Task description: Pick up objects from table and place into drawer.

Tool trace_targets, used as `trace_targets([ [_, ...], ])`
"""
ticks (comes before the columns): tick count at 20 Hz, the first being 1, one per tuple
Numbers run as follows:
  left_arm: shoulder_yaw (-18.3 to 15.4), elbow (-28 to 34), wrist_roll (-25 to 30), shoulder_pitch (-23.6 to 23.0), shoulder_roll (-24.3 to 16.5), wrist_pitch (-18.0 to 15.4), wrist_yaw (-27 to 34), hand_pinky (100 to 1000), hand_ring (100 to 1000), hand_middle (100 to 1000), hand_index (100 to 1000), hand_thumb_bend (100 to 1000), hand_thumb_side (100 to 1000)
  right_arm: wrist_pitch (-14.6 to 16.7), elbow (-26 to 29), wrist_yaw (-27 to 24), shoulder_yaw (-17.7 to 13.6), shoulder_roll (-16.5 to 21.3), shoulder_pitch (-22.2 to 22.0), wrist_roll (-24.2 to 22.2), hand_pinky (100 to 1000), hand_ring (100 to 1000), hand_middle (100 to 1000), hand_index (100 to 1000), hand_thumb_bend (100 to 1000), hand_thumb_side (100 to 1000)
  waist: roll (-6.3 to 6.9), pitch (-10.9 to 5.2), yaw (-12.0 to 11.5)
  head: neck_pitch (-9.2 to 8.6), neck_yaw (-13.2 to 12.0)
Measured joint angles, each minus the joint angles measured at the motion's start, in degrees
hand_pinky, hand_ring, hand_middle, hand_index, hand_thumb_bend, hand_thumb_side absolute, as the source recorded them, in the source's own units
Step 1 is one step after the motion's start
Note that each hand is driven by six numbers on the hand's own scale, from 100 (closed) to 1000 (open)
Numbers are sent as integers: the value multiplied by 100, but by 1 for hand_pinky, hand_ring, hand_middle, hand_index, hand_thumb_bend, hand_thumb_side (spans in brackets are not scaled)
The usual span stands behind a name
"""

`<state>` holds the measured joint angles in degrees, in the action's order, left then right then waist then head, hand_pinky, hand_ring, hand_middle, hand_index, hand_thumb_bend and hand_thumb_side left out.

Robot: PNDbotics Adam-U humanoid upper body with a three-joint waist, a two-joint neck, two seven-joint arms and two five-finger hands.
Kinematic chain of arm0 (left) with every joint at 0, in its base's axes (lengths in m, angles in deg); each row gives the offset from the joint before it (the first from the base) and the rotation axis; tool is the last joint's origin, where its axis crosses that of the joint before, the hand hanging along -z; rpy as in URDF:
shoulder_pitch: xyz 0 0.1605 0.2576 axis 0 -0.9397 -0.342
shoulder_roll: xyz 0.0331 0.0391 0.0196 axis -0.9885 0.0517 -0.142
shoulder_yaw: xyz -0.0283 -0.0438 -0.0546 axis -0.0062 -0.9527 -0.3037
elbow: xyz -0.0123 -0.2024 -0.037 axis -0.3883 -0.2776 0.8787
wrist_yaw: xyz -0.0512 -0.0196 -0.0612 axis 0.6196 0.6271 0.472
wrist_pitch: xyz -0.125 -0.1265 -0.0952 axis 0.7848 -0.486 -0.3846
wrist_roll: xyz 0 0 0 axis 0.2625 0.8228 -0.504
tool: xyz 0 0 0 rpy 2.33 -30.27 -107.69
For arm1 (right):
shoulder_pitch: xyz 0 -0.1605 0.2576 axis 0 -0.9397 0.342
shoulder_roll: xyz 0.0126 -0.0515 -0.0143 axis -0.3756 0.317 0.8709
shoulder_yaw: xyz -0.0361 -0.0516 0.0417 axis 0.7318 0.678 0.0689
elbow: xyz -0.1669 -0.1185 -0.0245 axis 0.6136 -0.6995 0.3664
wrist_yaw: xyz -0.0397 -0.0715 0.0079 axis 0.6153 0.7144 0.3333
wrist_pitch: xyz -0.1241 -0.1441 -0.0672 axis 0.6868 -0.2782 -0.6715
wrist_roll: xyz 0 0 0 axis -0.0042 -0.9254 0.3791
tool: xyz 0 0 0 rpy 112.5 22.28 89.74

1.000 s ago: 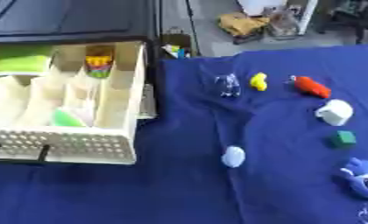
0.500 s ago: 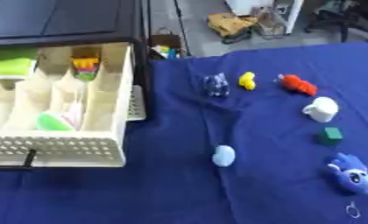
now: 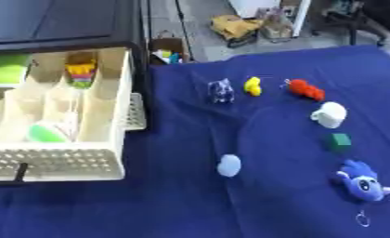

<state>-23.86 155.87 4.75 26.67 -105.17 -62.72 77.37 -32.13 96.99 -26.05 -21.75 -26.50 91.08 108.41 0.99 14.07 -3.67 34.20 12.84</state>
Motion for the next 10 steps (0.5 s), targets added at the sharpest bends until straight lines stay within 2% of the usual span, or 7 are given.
trace_targets([
  [3,1,0,2,-1,-4,2,0,369,407,449,661,181,963,-513,0,113,3,294,-222,-553,807,792,720,898,297,1000,-20,-3,13,2,77],
  [5,1,0,2,-1,-32,2,0,369,407,449,661,181,963,-822,0,205,5,493,-383,-963,828,810,745,917,377,1000,-36,-12,19,2,109],
  [10,2,0,4,-4,-53,3,0,369,407,448,661,182,962,-1509,0,374,70,1058,-776,-2287,847,839,780,927,481,1000,-58,-34,22,2,97],
])
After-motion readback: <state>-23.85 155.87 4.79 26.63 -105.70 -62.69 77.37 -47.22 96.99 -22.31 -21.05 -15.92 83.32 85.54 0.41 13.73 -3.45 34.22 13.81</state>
